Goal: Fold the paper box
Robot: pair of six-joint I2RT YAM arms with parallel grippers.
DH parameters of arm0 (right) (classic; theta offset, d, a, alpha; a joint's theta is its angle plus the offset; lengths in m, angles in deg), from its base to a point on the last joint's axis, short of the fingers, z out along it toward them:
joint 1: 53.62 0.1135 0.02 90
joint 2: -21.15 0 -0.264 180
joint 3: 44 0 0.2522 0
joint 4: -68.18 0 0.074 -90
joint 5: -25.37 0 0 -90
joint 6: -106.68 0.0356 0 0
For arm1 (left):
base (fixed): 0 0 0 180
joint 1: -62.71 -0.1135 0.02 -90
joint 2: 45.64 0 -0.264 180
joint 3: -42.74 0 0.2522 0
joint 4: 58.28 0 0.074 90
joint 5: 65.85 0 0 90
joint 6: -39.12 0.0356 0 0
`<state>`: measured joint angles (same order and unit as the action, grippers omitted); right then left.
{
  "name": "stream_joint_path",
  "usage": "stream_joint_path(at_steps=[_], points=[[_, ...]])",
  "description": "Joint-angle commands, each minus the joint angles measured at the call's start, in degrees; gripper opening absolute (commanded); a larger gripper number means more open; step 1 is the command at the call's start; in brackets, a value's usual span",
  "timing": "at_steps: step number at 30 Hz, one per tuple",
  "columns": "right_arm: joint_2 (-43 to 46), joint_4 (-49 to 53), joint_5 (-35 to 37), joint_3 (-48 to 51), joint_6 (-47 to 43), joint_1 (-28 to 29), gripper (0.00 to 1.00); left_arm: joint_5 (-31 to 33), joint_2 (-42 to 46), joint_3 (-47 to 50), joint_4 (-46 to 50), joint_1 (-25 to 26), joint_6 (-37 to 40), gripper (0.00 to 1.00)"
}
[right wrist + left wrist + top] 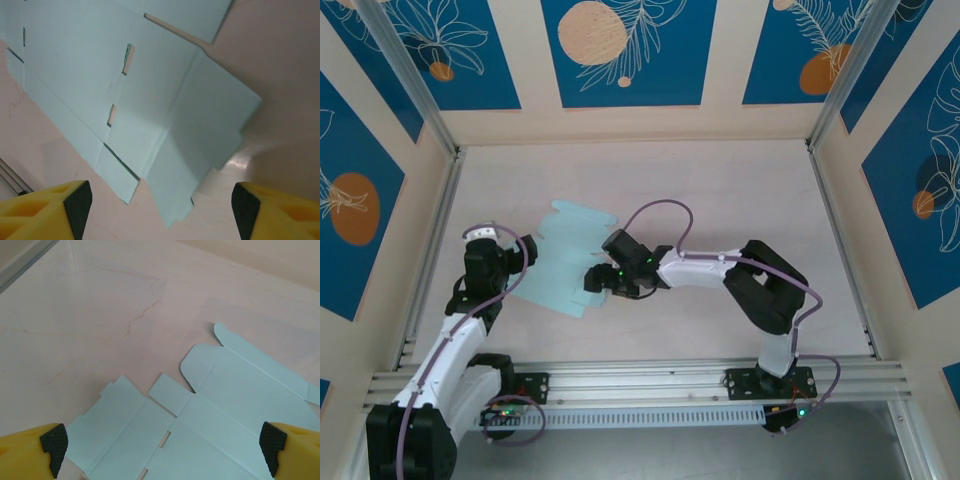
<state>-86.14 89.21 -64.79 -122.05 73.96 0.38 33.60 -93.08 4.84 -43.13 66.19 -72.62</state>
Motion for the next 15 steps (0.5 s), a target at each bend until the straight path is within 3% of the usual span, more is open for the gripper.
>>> stream_joint_path(at_steps=[1,10,15], points=[[-2.4,-0.8,-2.9,-1.8,0.7,-0.6,0.73,-0.9,-0.1,-0.7,0.3,-0.3,1.5,1.0],[-8.0,-2.2,-4.4,-4.6,0.7,-1.8,0.53,-2.4,-1.5,-1.1,-0.1,-0.3,1.5,1.0],[-8.2,-1.9,-4.6,-4.7,0.6,-3.4,0.21,-3.5,-2.6,-1.7,0.3,-0.4,1.8,1.0]])
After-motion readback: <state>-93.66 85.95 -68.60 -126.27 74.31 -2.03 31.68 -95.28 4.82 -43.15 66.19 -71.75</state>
